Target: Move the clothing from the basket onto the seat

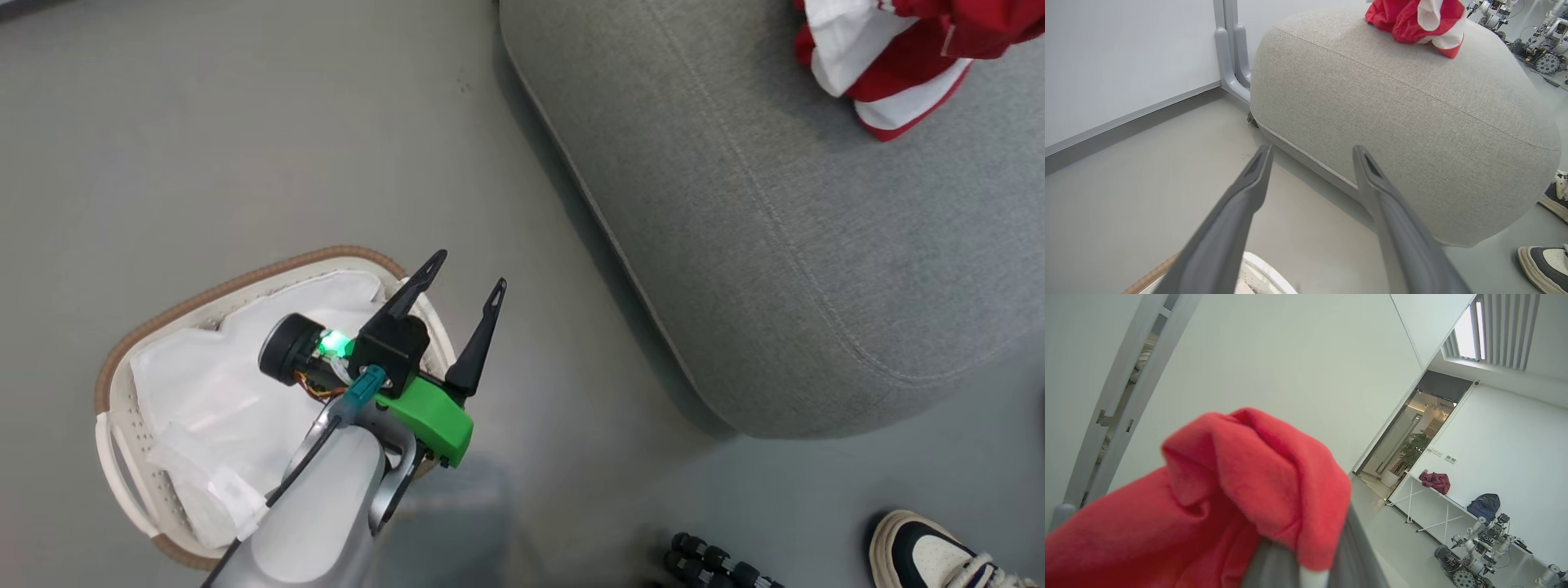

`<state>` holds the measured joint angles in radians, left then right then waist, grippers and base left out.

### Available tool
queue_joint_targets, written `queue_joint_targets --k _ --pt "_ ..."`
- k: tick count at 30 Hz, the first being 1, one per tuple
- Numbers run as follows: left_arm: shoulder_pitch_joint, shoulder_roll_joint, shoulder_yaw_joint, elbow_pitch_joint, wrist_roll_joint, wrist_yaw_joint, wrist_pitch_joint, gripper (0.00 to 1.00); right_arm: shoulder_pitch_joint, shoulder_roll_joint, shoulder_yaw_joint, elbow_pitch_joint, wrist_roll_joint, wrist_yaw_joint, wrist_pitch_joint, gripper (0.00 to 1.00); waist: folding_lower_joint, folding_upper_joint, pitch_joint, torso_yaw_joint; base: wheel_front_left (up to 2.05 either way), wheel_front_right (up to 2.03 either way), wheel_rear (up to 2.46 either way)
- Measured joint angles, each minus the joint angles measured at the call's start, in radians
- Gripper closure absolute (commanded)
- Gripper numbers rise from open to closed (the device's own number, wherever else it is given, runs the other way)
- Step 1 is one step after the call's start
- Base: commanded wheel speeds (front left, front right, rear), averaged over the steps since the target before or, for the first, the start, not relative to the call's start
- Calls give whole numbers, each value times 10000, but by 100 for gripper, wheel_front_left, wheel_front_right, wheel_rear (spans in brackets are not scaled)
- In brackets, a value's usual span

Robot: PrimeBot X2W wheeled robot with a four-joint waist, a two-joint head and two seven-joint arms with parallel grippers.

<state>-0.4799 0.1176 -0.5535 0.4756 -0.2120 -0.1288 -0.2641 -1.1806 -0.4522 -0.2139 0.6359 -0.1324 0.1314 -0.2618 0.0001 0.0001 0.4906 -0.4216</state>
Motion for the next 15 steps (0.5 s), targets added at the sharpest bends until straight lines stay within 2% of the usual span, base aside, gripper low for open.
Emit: queue_joint_targets --k 5,12,14,15 --pt "-239 35 61 -71 136 0 0 0 -92 253 -1198 949 -1154 0 -13 100 1 0 557 505 0 0 0" --pt "-417 -48 219 -140 207 0 0 0 661 775 -2851 2086 -2245 0 -15 100 1 0 1193 1133 0 0 0" --pt "-426 -56 311 -140 209 -2 0 0 900 957 -3256 2272 -2420 0 -15 81 1 0 1336 1253 0 0 0" --pt "-427 -56 351 -136 219 -2 0 0 1053 1041 -3409 2316 -2531 0 -15 56 1 0 1404 1307 0 0 0"
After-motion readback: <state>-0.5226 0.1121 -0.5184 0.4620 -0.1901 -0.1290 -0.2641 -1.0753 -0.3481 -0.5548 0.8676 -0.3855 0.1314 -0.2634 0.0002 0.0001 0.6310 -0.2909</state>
